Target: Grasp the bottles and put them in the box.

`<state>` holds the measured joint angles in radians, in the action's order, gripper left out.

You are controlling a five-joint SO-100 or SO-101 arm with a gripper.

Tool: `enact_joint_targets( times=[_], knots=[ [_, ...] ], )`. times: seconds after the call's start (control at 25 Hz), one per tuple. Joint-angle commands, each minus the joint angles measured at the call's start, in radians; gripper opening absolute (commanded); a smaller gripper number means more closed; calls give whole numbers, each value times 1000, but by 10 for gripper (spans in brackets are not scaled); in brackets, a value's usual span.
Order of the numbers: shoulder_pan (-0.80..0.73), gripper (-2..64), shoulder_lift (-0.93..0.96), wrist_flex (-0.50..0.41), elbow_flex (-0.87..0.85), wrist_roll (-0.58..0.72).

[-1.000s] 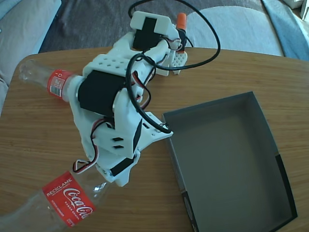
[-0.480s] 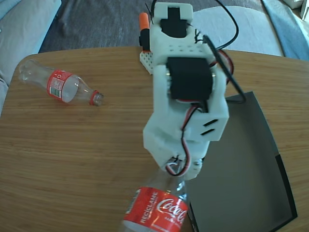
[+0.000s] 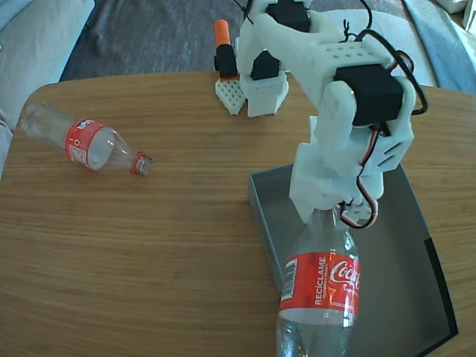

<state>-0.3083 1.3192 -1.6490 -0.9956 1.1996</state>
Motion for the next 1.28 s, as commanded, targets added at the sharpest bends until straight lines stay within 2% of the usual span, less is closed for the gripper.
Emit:
enact_joint_targets(
  times=[0.0, 0.08, 0.48, 0.84, 1.24],
  knots=[
    [-29, -3, 121, -64, -63, 55],
    [-46, -3, 158, -64, -140, 115],
    [-86, -3, 242, -64, -347, 232],
    [-87, -3, 224, -63, -414, 268],
    [-95, -3, 222, 92, -502, 255]
  ],
)
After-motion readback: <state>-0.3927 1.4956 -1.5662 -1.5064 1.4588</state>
